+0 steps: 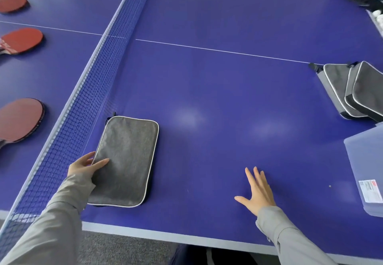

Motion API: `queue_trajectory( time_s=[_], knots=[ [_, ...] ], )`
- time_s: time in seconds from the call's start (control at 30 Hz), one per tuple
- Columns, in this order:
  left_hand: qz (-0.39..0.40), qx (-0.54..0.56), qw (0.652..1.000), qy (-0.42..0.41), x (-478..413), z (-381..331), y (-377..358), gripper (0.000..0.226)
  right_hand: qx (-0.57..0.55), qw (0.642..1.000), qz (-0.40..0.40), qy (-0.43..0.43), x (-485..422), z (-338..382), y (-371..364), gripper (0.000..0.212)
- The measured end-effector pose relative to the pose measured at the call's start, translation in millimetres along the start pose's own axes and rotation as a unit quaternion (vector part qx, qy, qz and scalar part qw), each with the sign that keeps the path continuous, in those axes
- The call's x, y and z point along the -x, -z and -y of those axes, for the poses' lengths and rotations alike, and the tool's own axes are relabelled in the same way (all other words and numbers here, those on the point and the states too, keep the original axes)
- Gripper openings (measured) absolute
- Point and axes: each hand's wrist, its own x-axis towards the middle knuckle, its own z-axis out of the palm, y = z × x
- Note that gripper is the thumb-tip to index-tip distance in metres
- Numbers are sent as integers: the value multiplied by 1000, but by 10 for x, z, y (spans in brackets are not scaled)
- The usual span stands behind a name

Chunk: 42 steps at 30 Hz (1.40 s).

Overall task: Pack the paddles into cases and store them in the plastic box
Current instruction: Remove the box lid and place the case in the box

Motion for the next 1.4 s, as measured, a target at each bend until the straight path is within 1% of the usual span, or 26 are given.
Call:
queue_trajectory(
  time_s=[0.2,0.3,0.33,0.4,0.47,0.53,0.63,0.73,0.77,0.8,0.87,0.9,0.93,0.97,1.0,1.1,1.13,1.3,1.4],
  knots=[
    [5,-29,999,-17,-114,99,27,56,68,998,6,0,-28,0,-34,96],
    [-4,-56,998,-35,-106,109,0,53,80,997,6,-2,-29,7,-39,96],
    [-13,-81,996,-46,-87,96,-17,51,84,996,7,-1,-29,10,-38,96],
    [-47,-176,980,-81,-14,41,-64,52,89,996,10,-1,-30,10,-35,96],
    [-70,-298,942,-137,134,-46,-142,56,94,995,12,-1,-27,10,-28,96],
    [-77,-389,895,-204,336,-128,-258,58,98,995,11,0,-17,6,-16,95],
    [-48,-468,843,-260,637,-181,-540,66,89,996,0,12,18,-18,31,92],
    [-17,-542,782,-307,965,-238,-912,77,79,996,-23,36,89,-100,129,88],
    [-5,-565,760,-322,1098,-273,-1054,82,77,996,-34,42,124,-148,175,87],
    [6,-581,741,-336,1240,-309,-1207,94,75,995,-46,47,164,-210,227,86],
    [29,-600,716,-356,1507,-360,-1535,123,70,993,-74,51,260,-365,335,83],
    [40,-605,708,-363,1645,-378,-1700,131,66,992,-91,52,315,-456,392,81],
    [50,-612,697,-371,1792,-397,-1862,134,59,991,-108,50,375,-555,452,79],
    [55,-614,688,-383,1951,-416,-2024,133,50,989,-127,48,439,-661,513,77],
    [64,-616,679,-394,2122,-434,-2177,127,39,987,-147,46,511,-776,576,75],
    [77,-615,653,-435,2646,-426,-2619,82,5,979,-199,43,785,-1175,767,71],
    [81,-610,652,-442,2772,-421,-2726,76,-8,976,-212,45,853,-1270,816,70],
    [101,-577,636,-502,3734,-378,-3475,73,-47,956,-290,23,1457,-2197,1091,70],
    [107,-560,625,-533,4251,-355,-3903,73,-47,948,-314,-4,1772,-2811,1226,69]
  ],
)
